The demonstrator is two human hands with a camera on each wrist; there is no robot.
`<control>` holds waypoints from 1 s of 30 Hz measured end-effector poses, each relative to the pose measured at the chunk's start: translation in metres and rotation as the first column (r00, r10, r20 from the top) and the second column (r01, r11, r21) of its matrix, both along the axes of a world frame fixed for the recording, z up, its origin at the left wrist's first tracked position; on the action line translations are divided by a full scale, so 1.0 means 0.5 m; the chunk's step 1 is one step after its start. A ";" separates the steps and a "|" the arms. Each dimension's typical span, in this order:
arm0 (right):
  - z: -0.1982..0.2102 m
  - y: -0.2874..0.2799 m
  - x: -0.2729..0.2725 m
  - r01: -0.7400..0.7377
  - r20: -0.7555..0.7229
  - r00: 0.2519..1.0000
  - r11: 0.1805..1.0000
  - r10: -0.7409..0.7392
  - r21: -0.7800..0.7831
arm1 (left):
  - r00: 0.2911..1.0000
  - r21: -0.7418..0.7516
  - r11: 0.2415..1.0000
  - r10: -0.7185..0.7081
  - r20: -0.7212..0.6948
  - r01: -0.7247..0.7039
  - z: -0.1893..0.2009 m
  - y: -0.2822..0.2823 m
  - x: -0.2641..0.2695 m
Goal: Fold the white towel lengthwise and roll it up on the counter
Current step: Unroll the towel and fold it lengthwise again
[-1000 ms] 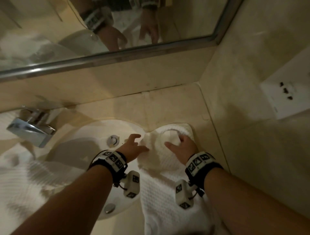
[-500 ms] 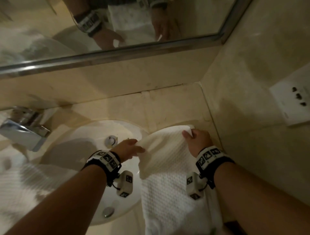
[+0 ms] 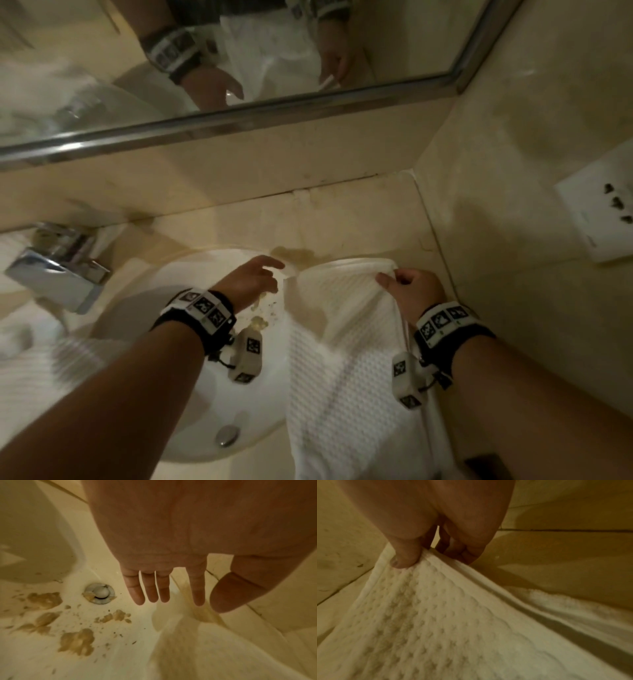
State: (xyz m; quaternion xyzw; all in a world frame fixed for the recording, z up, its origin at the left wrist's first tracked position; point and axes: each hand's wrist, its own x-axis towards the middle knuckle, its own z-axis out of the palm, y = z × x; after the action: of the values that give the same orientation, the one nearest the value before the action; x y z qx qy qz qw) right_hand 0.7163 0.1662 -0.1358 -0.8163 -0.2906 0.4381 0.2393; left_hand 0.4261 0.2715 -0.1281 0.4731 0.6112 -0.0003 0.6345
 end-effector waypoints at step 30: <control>0.004 -0.003 0.022 -0.146 0.104 0.983 0.988 0.150 -0.048 | 0.900 0.242 0.875 -0.365 -0.239 0.419 0.025 -0.015 -0.019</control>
State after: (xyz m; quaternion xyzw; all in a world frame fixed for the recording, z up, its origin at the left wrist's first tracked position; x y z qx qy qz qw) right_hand 0.7272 0.1645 -0.1337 -0.8194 -0.3539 0.4161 0.1737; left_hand 0.4167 0.2638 -0.1153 0.6723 0.5521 -0.0845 0.4859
